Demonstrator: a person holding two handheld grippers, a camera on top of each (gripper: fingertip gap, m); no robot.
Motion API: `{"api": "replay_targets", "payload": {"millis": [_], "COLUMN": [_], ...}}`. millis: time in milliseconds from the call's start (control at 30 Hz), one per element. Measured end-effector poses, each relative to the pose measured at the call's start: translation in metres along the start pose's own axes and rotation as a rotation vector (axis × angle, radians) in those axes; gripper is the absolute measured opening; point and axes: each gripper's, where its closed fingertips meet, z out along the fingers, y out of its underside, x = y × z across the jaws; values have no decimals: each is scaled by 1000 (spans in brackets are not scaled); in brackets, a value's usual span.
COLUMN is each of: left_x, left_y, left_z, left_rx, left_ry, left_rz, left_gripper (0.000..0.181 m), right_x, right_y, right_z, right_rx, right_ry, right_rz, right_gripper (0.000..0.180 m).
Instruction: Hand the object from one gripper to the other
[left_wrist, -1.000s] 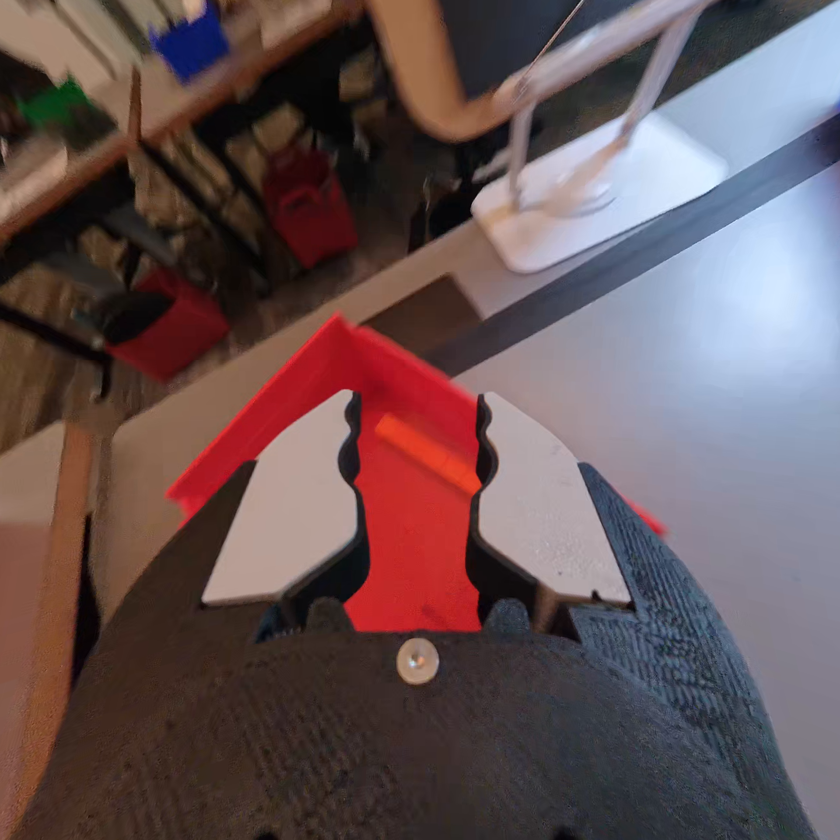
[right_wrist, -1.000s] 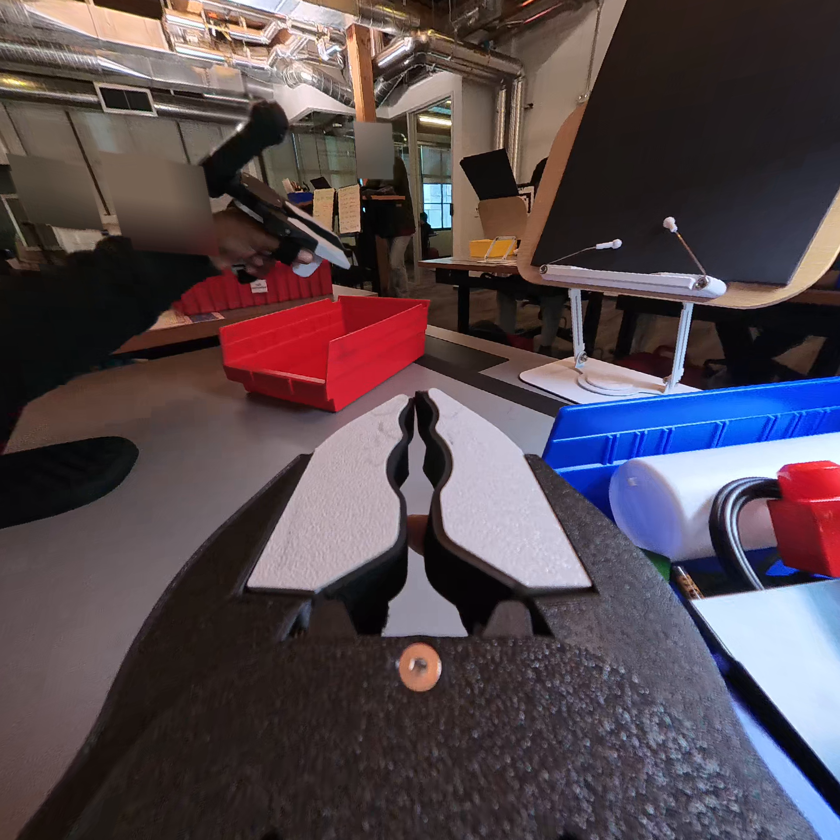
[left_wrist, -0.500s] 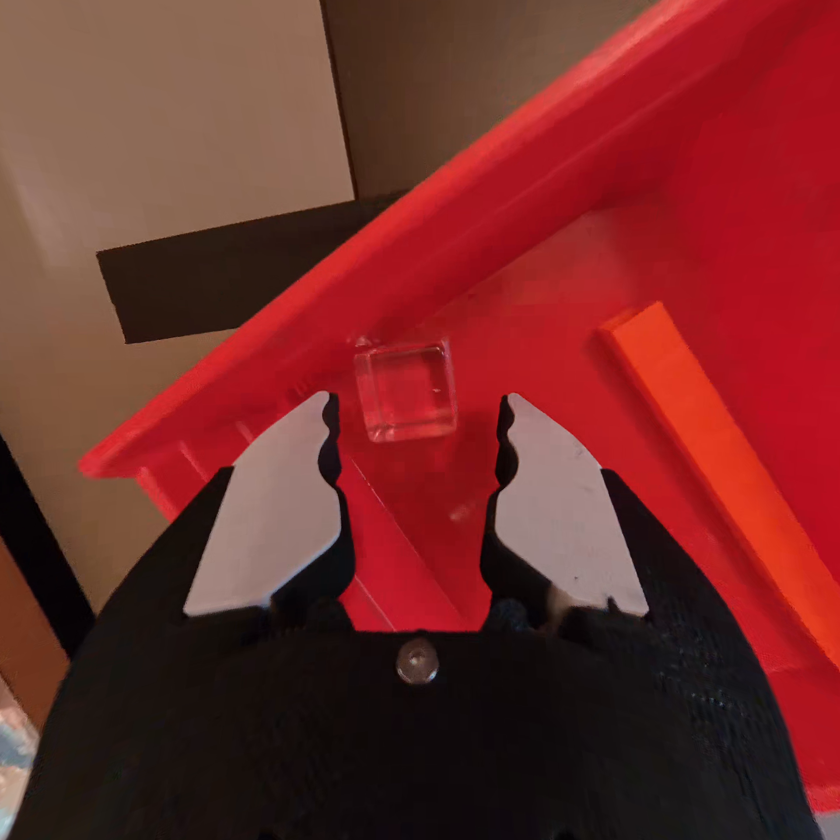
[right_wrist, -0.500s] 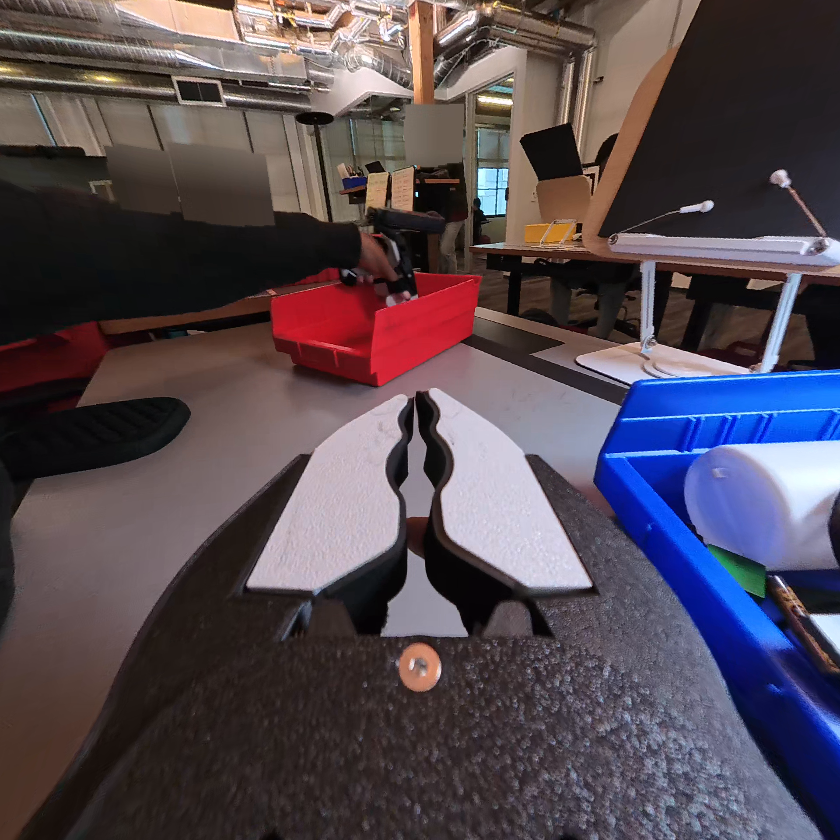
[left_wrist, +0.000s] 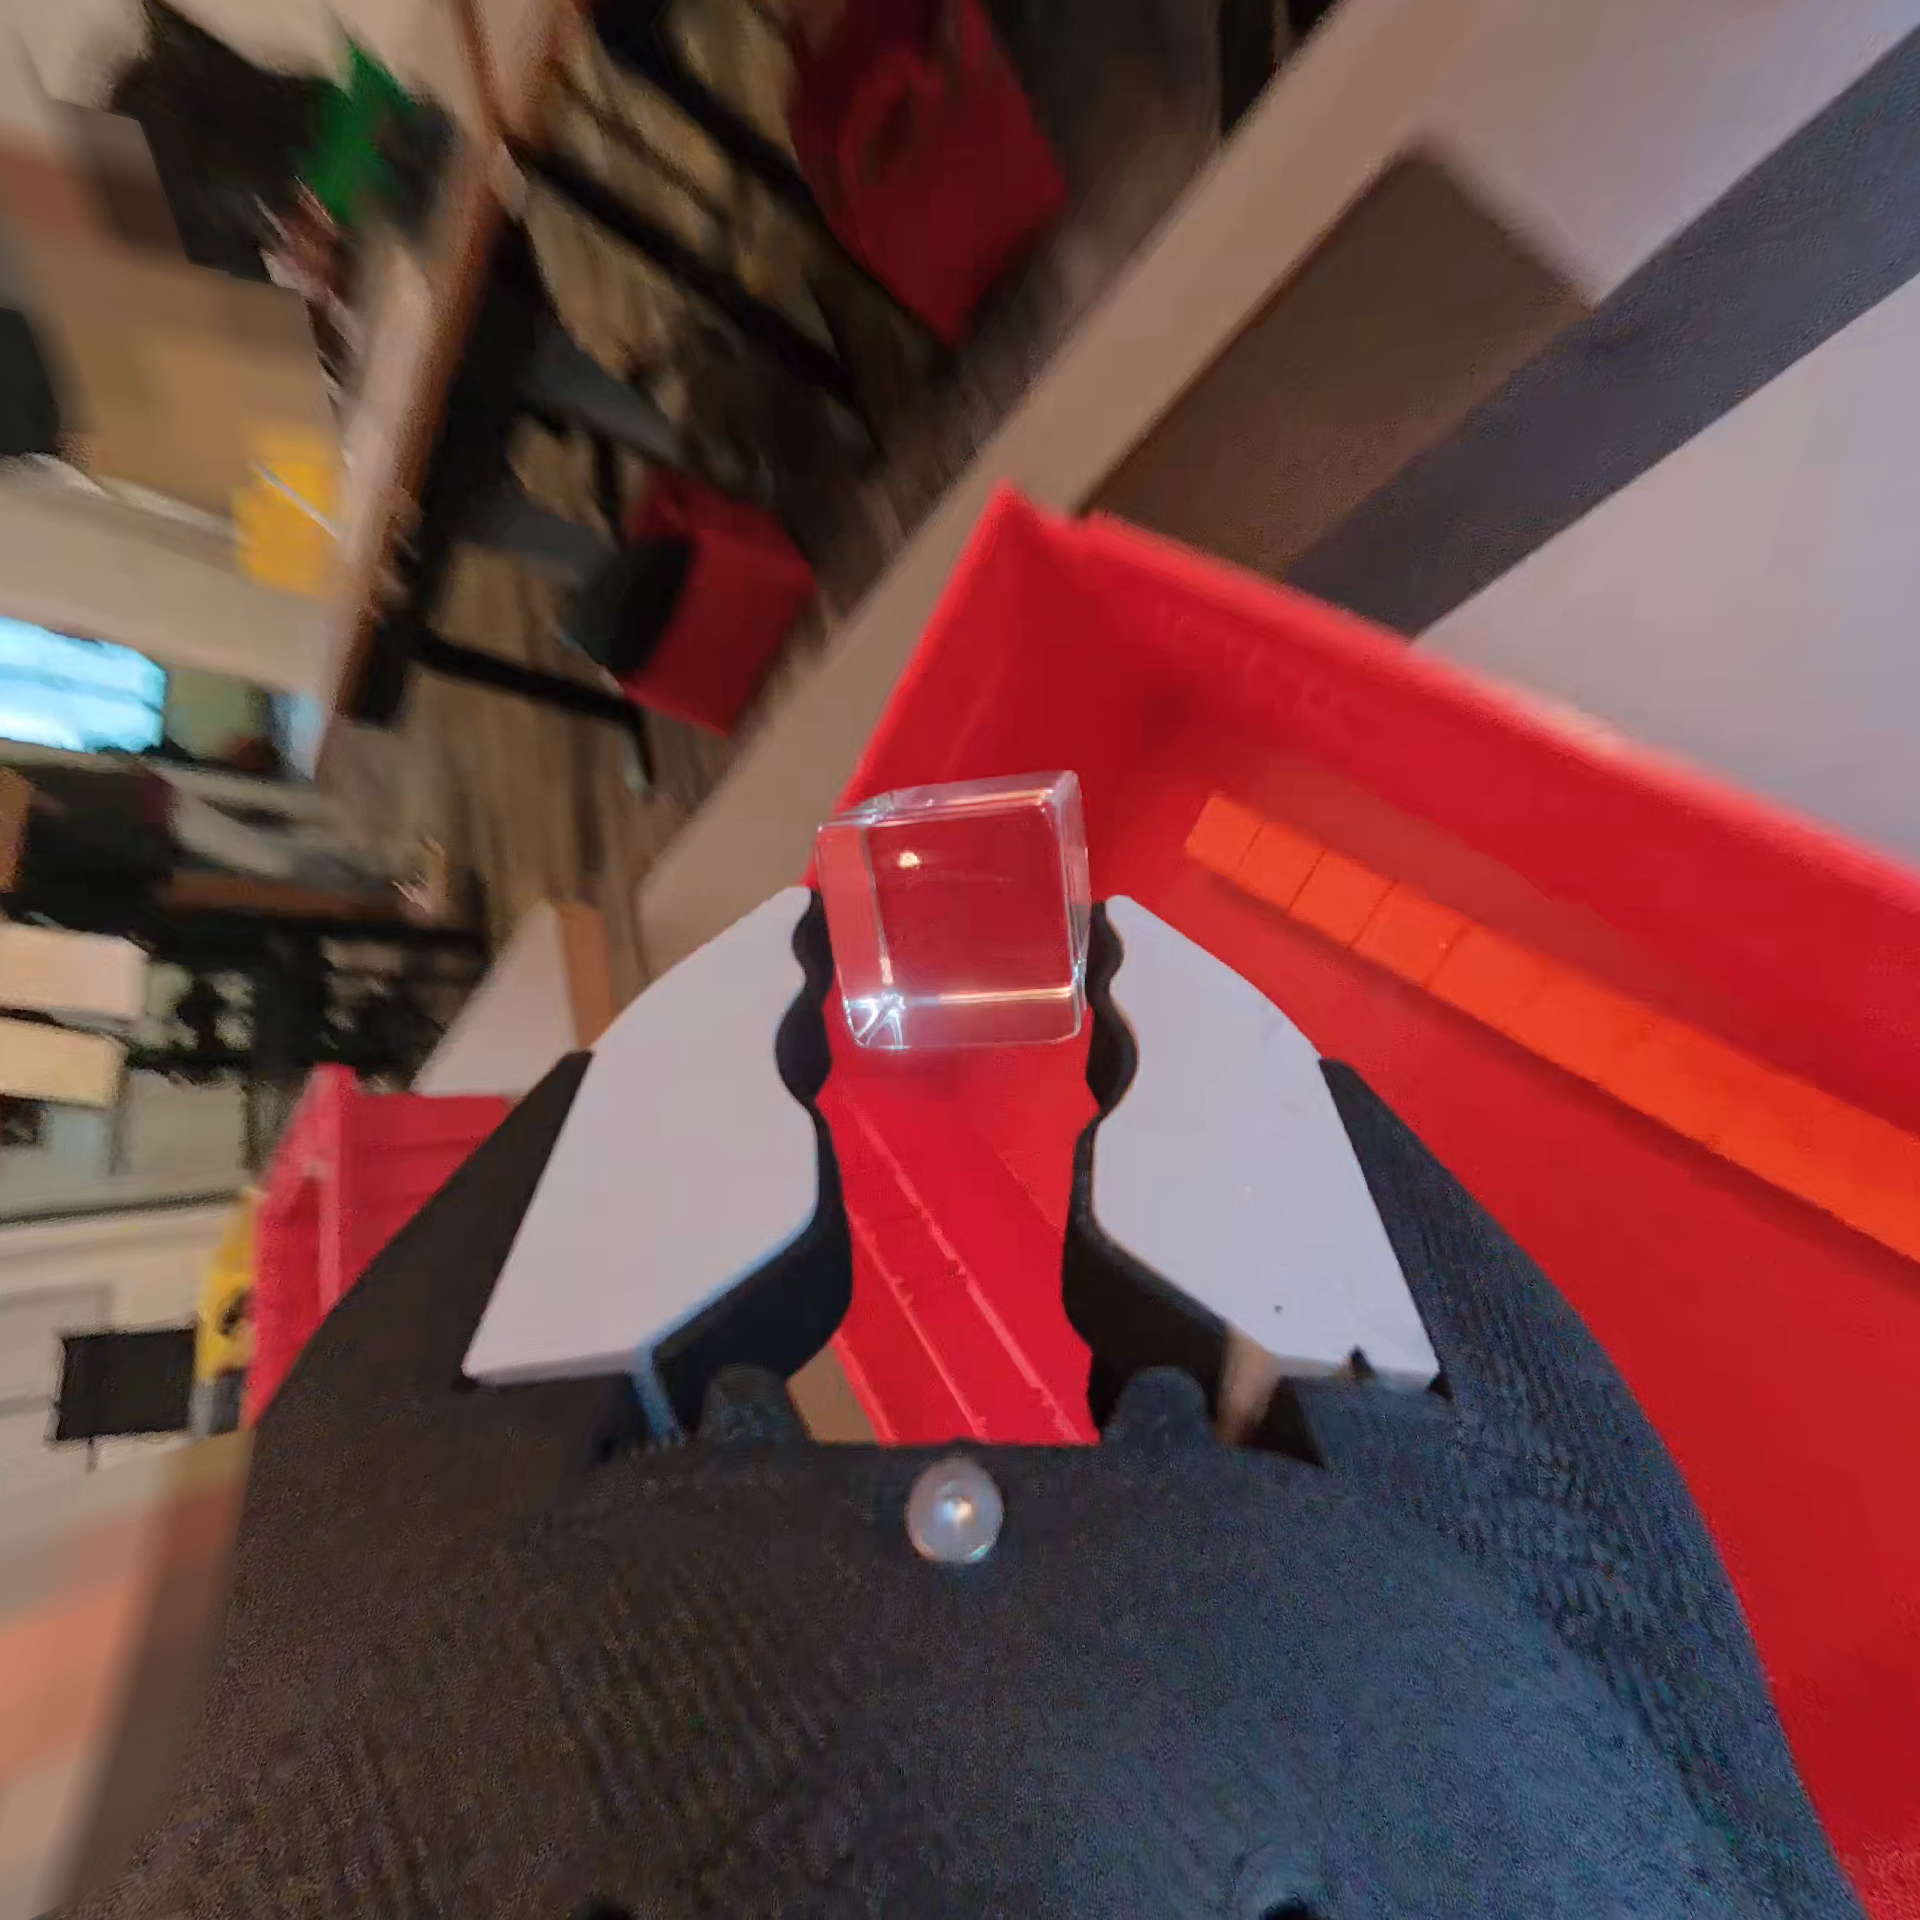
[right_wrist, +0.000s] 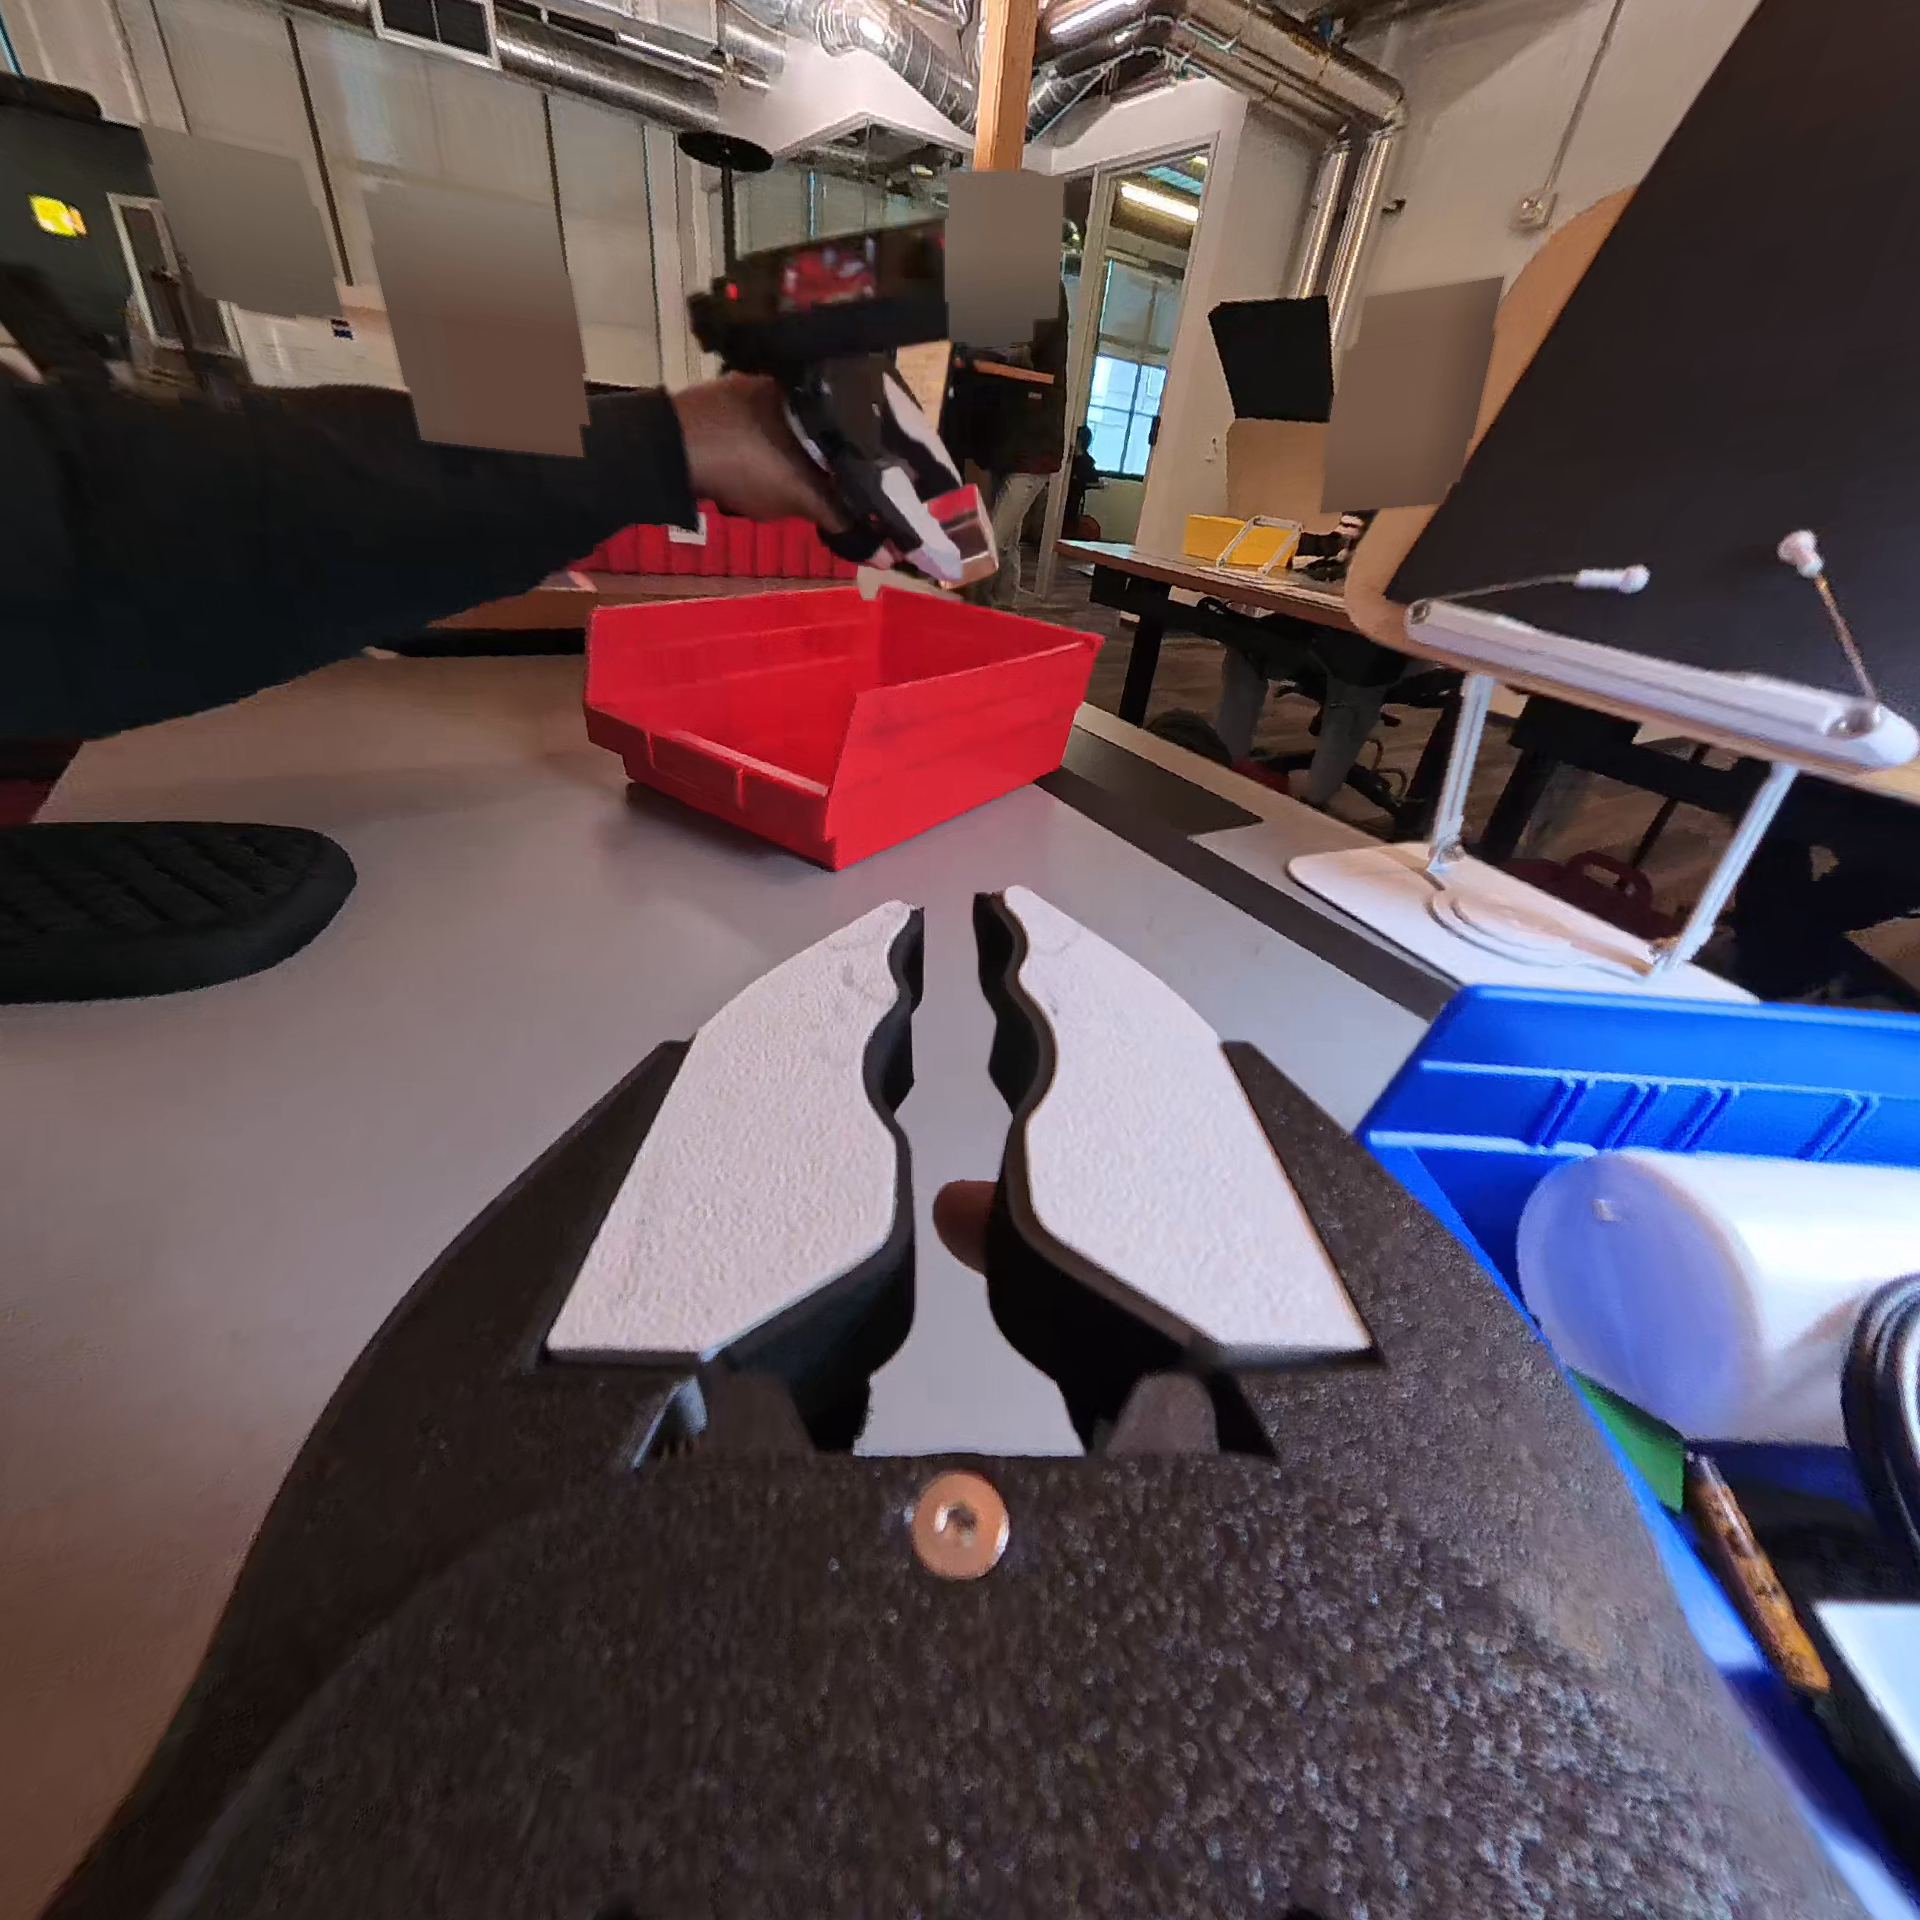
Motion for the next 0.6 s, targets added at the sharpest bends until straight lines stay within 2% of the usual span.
{"api": "replay_targets", "payload": {"millis": [100,200,300,433,533,600], "left_x": [16,52,100,153,170,179], "left_y": [-51,-101,-145,-173,-170,-167], "left_z": [-70,-135,-200,-282,-305,-306], "left_rx": [246,491,727,976,1017,1015], "left_ry": [-64,33,332,913,1168,1252], "left_rz": [28,-43,-176,-337,-379,-385], "left_gripper": [48,48,47,48,47,47], "right_x": [5,12,14,1,-26,-35], "right_y": [-29,-71,-110,-126,-119,-116], "right_z": [13,37,67,93,94,94], "right_rx": [51,102,110,54,40,59], "right_ry": [44,34,-55,-280,-444,-453], "right_rz": [-39,-42,-41,72,122,109], "right_gripper": [18,34,53,77,71,52]}}
